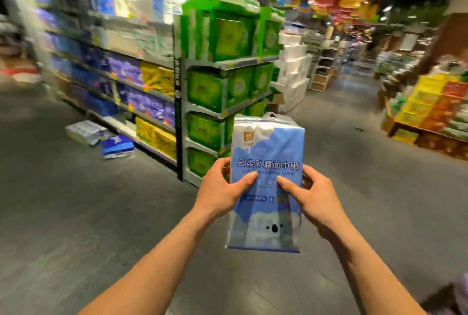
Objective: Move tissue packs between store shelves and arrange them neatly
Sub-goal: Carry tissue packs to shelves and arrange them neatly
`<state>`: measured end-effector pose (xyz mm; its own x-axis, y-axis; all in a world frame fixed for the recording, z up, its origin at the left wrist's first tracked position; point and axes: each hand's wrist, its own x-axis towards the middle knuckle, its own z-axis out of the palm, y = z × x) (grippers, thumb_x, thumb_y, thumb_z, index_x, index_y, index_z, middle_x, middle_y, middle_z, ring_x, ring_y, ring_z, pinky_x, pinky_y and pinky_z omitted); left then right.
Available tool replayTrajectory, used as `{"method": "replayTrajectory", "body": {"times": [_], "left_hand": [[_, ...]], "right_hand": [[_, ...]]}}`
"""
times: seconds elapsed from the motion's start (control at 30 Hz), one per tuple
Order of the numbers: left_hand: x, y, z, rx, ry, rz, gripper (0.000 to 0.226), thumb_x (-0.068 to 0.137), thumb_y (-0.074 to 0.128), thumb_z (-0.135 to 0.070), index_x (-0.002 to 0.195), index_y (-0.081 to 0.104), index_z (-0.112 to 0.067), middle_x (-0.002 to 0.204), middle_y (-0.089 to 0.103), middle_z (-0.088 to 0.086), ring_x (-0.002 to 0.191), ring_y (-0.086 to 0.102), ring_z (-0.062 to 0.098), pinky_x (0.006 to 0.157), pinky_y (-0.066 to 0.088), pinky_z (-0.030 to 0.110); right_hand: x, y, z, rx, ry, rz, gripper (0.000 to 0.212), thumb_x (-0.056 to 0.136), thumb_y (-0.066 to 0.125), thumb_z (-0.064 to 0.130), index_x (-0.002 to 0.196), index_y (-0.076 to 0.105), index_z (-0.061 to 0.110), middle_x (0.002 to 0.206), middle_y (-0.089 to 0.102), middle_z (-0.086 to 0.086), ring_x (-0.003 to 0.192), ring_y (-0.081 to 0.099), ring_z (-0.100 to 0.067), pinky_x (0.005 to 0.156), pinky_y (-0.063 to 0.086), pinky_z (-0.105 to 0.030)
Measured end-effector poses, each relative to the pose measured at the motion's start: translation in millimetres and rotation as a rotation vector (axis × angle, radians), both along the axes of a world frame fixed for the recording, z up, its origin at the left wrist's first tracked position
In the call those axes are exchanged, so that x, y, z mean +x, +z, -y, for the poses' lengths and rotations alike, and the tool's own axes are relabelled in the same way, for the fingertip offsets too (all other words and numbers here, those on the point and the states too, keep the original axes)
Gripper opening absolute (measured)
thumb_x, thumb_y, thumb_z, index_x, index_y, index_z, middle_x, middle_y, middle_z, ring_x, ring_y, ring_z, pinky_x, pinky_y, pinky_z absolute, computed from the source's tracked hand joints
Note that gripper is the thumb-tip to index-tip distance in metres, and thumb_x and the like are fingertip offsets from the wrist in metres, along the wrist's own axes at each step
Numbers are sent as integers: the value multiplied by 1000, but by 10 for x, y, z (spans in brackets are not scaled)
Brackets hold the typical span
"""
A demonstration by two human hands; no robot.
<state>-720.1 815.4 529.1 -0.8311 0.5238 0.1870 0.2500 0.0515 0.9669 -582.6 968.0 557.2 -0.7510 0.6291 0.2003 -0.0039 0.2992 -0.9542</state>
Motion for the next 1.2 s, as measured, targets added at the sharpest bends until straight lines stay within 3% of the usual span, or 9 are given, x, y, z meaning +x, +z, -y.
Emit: {"method": "replayTrajectory", "body": {"times": [0.1,0.2,0.3,0.4,0.6,0.83,0.97,1.1,1.2], "left_hand": [[-768,-64,134,5,95,25,55,73,86,-49,116,60,-28,108,72,-13,95,70,4,86,60,40],[-1664,-108,300,10,158,31,58,72,86,-49,119,60,-26,109,72,-10,96,71,7,87,60,43],[-2617,-34,448,8,185,-24,67,69,85,-56,121,59,-23,112,71,-9,98,70,9,89,59,45],[-3530,230,555,-16,184,-82,55,77,82,-50,120,58,-26,109,69,-15,96,68,3,87,59,41],[-5210,666,608,2,208,-173,60,77,81,-51,125,57,-23,115,69,-11,103,67,8,90,59,41],[-7081,828,446,39,246,-217,60,75,81,-53,122,58,-25,109,69,-17,96,68,1,86,59,36],[-8194,831,302,45,262,-223,63,74,82,-51,125,56,-26,109,69,-16,94,68,-1,84,59,31],[-9320,1067,215,16,246,-239,53,79,80,-46,123,56,-28,111,68,-17,91,62,-13,71,50,6],[-10114,1245,198,56,253,-258,51,79,80,-44,122,56,-28,110,68,-17,90,63,-14,69,49,6]], "right_hand": [[-936,-62,-10,-12,104,6,31,86,79,13,115,69,18,106,78,7,99,74,-12,87,60,-36],[-1940,-122,72,6,181,6,26,87,77,11,110,70,22,106,79,6,99,75,-12,84,62,-33],[-2936,-87,209,21,201,-39,25,88,77,12,110,70,22,107,78,5,100,74,-13,89,60,-42],[-3865,112,307,-3,211,-76,25,90,75,10,111,70,21,107,78,6,101,74,-15,92,60,-48],[-5534,560,328,24,241,-136,30,88,78,18,116,69,23,108,78,7,101,74,-14,85,62,-42],[-7450,726,111,63,287,-185,36,81,81,26,115,70,23,109,78,5,101,74,-16,86,61,-47],[-8603,726,-71,72,336,-220,36,79,82,23,114,72,24,107,78,6,100,75,-16,84,61,-42],[-9783,918,-177,78,350,-230,28,85,79,17,110,73,27,104,79,8,96,75,-13,79,62,-37],[-10587,1104,-204,112,357,-235,27,86,78,20,112,73,27,105,78,9,99,75,-15,82,61,-40]]}}
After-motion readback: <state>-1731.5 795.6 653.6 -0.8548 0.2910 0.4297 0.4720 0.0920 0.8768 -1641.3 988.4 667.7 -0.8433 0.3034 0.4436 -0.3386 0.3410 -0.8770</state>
